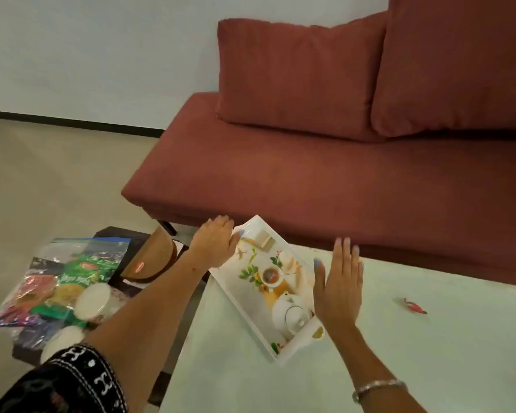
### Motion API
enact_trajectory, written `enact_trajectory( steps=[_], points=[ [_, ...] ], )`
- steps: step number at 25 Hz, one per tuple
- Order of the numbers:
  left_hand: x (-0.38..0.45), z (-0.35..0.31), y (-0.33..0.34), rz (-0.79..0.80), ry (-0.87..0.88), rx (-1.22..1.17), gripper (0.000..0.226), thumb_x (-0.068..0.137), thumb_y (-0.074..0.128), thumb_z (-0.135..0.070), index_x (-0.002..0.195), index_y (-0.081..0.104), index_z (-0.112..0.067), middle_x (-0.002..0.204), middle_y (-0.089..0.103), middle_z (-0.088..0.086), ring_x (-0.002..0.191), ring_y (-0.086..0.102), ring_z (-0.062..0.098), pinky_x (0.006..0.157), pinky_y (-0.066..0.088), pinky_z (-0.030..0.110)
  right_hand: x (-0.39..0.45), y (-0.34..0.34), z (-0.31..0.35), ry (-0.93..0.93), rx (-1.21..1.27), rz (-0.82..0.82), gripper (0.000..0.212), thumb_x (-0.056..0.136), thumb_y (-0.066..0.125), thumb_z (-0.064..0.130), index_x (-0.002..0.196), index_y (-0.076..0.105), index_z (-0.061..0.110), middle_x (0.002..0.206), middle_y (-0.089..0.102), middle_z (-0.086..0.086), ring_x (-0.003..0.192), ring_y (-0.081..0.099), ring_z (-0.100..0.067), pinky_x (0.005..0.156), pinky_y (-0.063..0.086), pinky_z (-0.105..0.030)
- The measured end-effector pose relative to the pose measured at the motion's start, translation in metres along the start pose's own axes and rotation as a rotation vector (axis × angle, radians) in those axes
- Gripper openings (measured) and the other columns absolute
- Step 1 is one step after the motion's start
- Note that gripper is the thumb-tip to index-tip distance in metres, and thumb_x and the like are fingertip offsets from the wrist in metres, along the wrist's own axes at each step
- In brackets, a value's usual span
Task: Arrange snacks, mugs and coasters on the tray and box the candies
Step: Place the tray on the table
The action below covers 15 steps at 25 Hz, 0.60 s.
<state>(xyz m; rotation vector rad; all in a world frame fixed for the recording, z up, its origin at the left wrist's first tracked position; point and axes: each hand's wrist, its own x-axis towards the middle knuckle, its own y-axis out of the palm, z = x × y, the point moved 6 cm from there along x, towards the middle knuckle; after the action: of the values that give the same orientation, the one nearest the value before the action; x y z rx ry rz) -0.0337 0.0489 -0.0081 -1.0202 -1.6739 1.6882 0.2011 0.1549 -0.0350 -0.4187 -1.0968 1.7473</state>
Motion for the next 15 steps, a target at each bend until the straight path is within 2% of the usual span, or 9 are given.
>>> enact_trajectory(
  steps=[2,4,6,8,11,15],
  points=[
    [0.017,0.017,0.041,0.092,0.015,-0.010,0.055,0.094,0.021,-0.043,0.127,0.045,-0.005,0.128,0.055,0.014,0.116,0.052,0.031,0.096,0.042,0.042,-0.029,0.046,-0.027,0.171,0.062,0.110,0.076,0.088,0.008,0.059,0.144,0.028,0.010,0.154,0.025,-0.010,0.145,0.015,-0.026,0.118,0.010,-0.038],
    [0.035,0.037,0.079,0.171,-0.033,-0.065,0.046,0.096,0.031,-0.034,0.131,0.040,-0.006,0.131,0.053,0.014,0.118,0.052,0.031,0.095,0.044,0.043,-0.062,0.086,-0.056,0.338,0.108,0.167,0.068,0.092,0.022,0.054,0.143,0.030,0.009,0.154,0.024,-0.013,0.145,0.016,-0.028,0.118,0.014,-0.040],
    [0.056,0.050,0.107,0.195,-0.080,-0.127,0.048,0.097,0.033,-0.030,0.137,0.034,-0.004,0.138,0.047,0.015,0.125,0.046,0.032,0.100,0.041,0.044,-0.078,0.115,-0.074,0.514,0.181,0.170,0.058,0.094,0.039,0.040,0.142,0.031,0.007,0.153,0.025,-0.016,0.142,0.020,-0.033,0.114,0.020,-0.047],
    [0.076,0.062,0.128,0.192,-0.148,-0.222,0.051,0.097,0.034,-0.028,0.140,0.028,-0.001,0.144,0.039,0.018,0.132,0.037,0.033,0.105,0.035,0.044,-0.088,0.133,-0.088,0.691,0.271,0.107,0.056,0.092,0.049,0.026,0.140,0.032,0.002,0.147,0.031,-0.024,0.136,0.028,-0.040,0.109,0.026,-0.052],
    [0.096,0.078,0.152,0.203,-0.252,-0.338,0.054,0.098,0.033,-0.028,0.141,0.023,0.003,0.149,0.029,0.021,0.139,0.026,0.033,0.112,0.027,0.043,-0.107,0.149,-0.107,0.850,0.350,-0.014,0.048,0.090,0.053,0.011,0.134,0.040,-0.004,0.132,0.043,-0.032,0.121,0.042,-0.045,0.101,0.034,-0.050],
    [0.113,0.079,0.168,0.249,-0.343,-0.436,0.053,0.099,0.030,-0.027,0.142,0.021,0.004,0.151,0.025,0.021,0.140,0.024,0.034,0.111,0.024,0.039,-0.116,0.157,-0.128,0.974,0.413,-0.152,0.034,0.087,0.057,0.008,0.120,0.057,-0.003,0.117,0.058,-0.029,0.103,0.058,-0.041,0.094,0.040,-0.045]
  ],
)
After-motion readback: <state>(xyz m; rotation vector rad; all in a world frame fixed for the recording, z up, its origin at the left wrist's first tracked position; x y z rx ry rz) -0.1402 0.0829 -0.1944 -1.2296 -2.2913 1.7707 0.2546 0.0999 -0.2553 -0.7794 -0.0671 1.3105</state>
